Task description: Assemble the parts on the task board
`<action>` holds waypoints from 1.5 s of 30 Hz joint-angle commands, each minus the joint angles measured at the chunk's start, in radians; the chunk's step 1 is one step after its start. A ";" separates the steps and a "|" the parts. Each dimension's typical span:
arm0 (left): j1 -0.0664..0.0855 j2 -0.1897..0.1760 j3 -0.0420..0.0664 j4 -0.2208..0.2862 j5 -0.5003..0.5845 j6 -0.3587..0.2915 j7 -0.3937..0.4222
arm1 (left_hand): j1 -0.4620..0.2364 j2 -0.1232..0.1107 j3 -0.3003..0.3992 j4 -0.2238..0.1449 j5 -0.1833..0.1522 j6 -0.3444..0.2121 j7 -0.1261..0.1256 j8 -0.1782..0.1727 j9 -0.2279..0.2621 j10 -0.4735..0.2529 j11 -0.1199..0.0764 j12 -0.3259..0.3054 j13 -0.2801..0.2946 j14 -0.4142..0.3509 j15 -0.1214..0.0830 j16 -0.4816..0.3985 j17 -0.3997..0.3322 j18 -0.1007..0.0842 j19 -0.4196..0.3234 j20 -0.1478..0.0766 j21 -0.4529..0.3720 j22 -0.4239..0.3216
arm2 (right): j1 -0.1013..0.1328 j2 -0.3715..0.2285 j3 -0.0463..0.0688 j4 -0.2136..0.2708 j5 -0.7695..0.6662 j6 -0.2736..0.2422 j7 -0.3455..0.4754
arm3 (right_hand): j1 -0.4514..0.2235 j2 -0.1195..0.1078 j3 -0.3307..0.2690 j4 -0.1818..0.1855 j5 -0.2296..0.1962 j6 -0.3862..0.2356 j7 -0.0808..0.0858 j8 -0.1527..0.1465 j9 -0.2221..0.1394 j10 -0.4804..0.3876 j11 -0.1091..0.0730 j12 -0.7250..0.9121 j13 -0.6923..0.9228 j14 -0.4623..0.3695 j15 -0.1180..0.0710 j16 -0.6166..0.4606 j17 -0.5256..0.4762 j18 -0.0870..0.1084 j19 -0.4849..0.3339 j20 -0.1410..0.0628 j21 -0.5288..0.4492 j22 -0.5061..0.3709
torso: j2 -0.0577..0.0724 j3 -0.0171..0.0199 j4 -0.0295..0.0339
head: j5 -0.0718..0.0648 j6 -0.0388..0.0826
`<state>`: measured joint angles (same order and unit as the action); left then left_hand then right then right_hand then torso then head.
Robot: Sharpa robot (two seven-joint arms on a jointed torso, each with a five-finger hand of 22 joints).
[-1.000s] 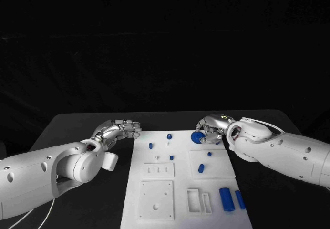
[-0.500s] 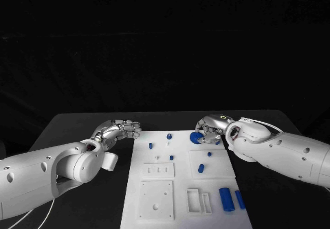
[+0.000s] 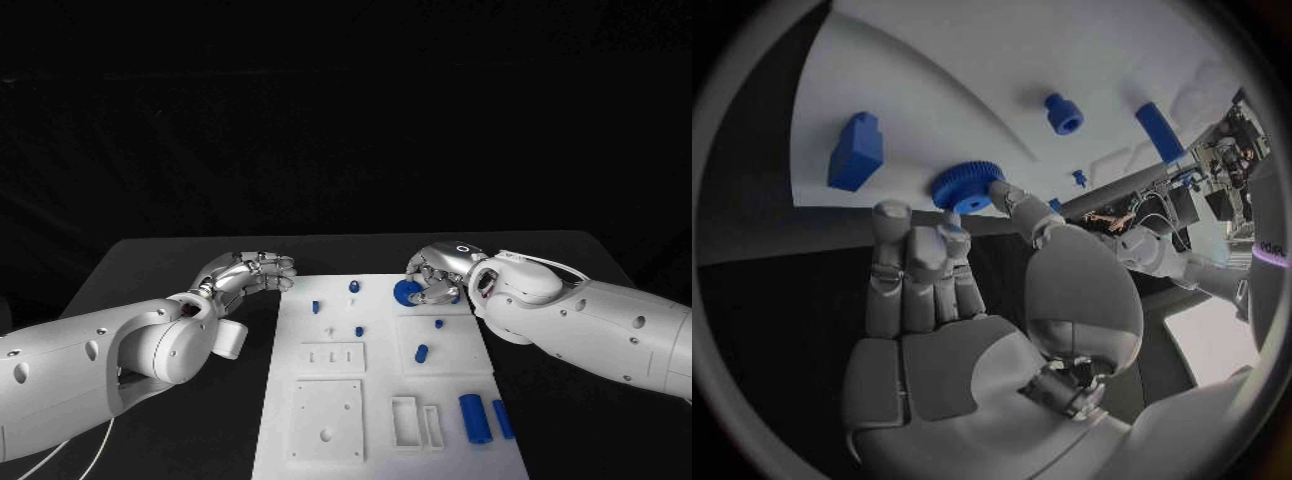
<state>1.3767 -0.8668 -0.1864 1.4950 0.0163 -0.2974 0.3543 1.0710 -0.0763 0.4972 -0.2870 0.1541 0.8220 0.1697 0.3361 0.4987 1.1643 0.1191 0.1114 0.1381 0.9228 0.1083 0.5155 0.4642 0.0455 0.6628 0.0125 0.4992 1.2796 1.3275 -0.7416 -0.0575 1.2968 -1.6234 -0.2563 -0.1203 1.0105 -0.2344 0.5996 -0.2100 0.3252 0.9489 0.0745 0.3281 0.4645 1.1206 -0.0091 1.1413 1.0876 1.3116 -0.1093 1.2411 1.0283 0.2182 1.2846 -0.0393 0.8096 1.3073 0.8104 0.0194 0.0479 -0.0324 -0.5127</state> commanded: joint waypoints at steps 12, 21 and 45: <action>0.001 0.006 0.001 -0.004 -0.001 0.007 0.008 | 0.009 -0.005 0.005 0.001 -0.003 -0.001 0.003 -0.005 0.002 0.002 0.009 -0.006 -0.001 0.002 0.004 -0.006 0.001 -0.002 0.004 0.000 -0.003 -0.001 | -0.007 -0.020 0.001 0.121 -0.101 -0.165 -0.063 | 0.022 -0.022 0.051 0.039 -0.016 0.033 0.027 -0.003 0.008 0.017 -0.002 0.001 -0.004 0.004 -0.010 -0.004 0.006 0.044 0.014 -0.009 0.008 0.016 | -0.002 -0.0006 -0.0005 | 0.004 0.013; 0.001 0.005 0.001 -0.003 -0.001 0.005 0.009 | 0.009 -0.004 0.005 0.002 -0.003 -0.001 0.003 -0.005 0.002 0.002 0.009 -0.006 -0.001 0.002 0.004 -0.006 0.001 -0.002 0.004 0.000 -0.003 -0.001 | -0.007 0.005 0.000 0.165 -0.165 -0.209 -0.079 | 0.031 -0.035 0.069 0.051 -0.014 0.037 0.026 -0.003 0.011 0.020 -0.003 0.000 -0.005 0.005 -0.011 -0.005 0.009 0.044 0.017 -0.011 0.009 0.016 | 0.000 -0.0011 0.0010 | 0.006 0.015; 0.001 0.007 0.001 0.001 -0.001 0.007 0.008 | 0.009 -0.004 0.005 0.002 -0.003 -0.001 0.003 -0.005 0.003 0.002 0.009 -0.007 -0.001 0.002 0.004 -0.006 0.001 -0.002 0.005 0.000 -0.003 -0.001 | -0.036 0.158 -0.021 0.075 -0.205 -0.179 -0.085 | 0.040 -0.046 0.090 0.073 -0.038 0.035 0.027 -0.008 0.014 0.022 -0.002 -0.004 -0.005 0.005 -0.011 -0.007 0.010 0.044 0.017 -0.010 0.008 0.016 | 0.004 -0.0022 0.0021 | 0.007 0.009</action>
<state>1.3766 -0.8607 -0.1863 1.4929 0.0162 -0.2978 0.3545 1.0746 -0.0799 0.4971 -0.2870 0.1541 0.8220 0.1697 0.3361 0.4998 1.1667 0.1215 0.1075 0.1381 0.9228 0.1083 0.5155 0.4640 0.0455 0.6628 0.0125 0.4992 1.2796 1.2918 -0.5893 -0.0802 1.3749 -1.8087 -0.4438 -0.2029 1.0492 -0.2728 0.6857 -0.1356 0.2905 0.9606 0.0773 0.3210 0.4788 1.1386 -0.0125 1.1411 1.0839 1.3169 -0.1107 1.2372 1.0374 0.2181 1.3004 -0.0483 0.8130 1.3074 0.8127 0.0166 0.0500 -0.0258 -0.5022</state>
